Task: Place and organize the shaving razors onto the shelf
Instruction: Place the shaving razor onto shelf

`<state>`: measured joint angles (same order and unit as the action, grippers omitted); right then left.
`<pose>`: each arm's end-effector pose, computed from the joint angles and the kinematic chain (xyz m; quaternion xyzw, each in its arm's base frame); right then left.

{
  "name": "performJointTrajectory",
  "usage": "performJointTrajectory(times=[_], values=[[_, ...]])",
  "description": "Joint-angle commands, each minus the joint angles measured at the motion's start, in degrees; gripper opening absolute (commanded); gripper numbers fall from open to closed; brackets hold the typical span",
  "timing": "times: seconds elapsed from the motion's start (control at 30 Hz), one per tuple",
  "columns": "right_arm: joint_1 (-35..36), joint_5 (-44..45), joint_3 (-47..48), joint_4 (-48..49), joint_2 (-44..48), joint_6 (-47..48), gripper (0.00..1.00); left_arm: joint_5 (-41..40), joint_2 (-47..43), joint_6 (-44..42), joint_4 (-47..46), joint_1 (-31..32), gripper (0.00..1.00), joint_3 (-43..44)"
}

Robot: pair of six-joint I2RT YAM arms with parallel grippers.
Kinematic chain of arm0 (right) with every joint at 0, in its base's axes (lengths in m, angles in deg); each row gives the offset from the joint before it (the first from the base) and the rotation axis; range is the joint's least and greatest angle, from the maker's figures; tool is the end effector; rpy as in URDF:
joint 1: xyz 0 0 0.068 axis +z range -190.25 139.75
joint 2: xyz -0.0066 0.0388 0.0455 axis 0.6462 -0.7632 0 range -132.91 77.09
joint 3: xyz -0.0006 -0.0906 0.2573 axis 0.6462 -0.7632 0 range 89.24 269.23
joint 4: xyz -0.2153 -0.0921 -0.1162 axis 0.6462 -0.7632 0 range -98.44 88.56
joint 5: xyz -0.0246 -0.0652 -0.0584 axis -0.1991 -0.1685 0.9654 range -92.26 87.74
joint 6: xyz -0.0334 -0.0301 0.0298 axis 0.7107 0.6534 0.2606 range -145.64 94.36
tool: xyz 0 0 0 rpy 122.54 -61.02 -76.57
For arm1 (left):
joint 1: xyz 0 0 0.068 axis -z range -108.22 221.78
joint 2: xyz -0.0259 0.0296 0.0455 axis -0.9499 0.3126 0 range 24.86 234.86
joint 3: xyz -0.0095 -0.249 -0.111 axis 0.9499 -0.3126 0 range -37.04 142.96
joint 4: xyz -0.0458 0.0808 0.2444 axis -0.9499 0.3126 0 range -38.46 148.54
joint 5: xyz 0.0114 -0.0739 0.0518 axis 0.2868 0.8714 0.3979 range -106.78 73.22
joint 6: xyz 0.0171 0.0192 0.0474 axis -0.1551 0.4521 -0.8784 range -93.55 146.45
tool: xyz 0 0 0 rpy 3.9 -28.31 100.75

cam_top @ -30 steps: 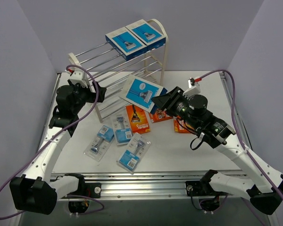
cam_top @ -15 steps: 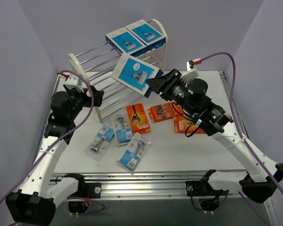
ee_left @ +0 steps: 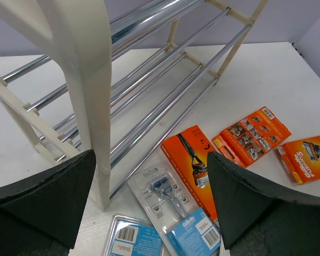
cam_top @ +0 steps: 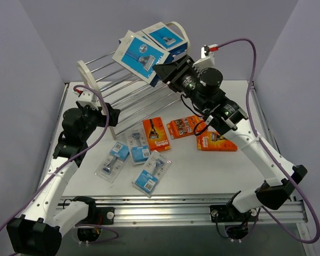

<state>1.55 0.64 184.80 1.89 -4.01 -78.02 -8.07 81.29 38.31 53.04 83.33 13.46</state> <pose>0.2290 0.2025 0.5271 0.0746 0.5847 0.5815 0.5608 0.2265 -0.0519 0.3537 0.0480 0.7494 -0.1893 0.6327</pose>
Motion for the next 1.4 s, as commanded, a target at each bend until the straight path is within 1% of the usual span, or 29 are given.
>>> performJointTrajectory(times=[0.0, 0.27, 0.37, 0.4, 0.47, 0.5, 0.67, 0.97, 1.37], values=[[1.3, 4.6, 4.9, 9.2, -3.1, 0.1, 0.0, -1.2, -1.3, -0.3, -3.3, 0.9, 0.94, 0.4], [6.8, 11.6, 13.3, 13.7, -12.8, 1.6, 0.0, -6.2, -3.2, -1.2, -1.8, 3.2, 0.94, 0.5], [7.4, 13.6, 15.9, 14.9, -16.0, 1.4, 0.0, -8.5, -3.8, -1.4, -1.6, 4.0, 0.94, 0.7], [7.6, 14.1, 16.2, 15.3, -17.2, 1.3, 0.0, -11.1, -3.9, -1.4, 0.5, 4.4, 0.94, 0.7], [7.7, 14.7, 16.7, 16.8, -18.4, 1.0, 0.0, -12.9, -4.3, -1.4, 1.2, 4.8, 0.94, 0.9], [7.7, 14.8, 16.8, 17.1, -19.3, 0.9, 0.0, -15.2, -4.5, -1.4, 1.9, 5.1, 0.94, 1.0], [7.9, 16.3, 17.5, 18.8, -22.5, -0.4, 0.0, -20.4, -5.4, -1.1, 3.5, 6.6, 0.94, 1.4], [8.0, 18.4, 20.2, 20.2, -28.3, -1.8, 0.0, -23.0, -5.9, -1.4, 4.6, 8.6, 0.94, 1.8], [8.2, 20.2, 22.8, 20.4, -32.1, -3.3, 0.0, -24.4, -6.3, -1.9, 5.0, 10.2, 0.94, 1.9]])
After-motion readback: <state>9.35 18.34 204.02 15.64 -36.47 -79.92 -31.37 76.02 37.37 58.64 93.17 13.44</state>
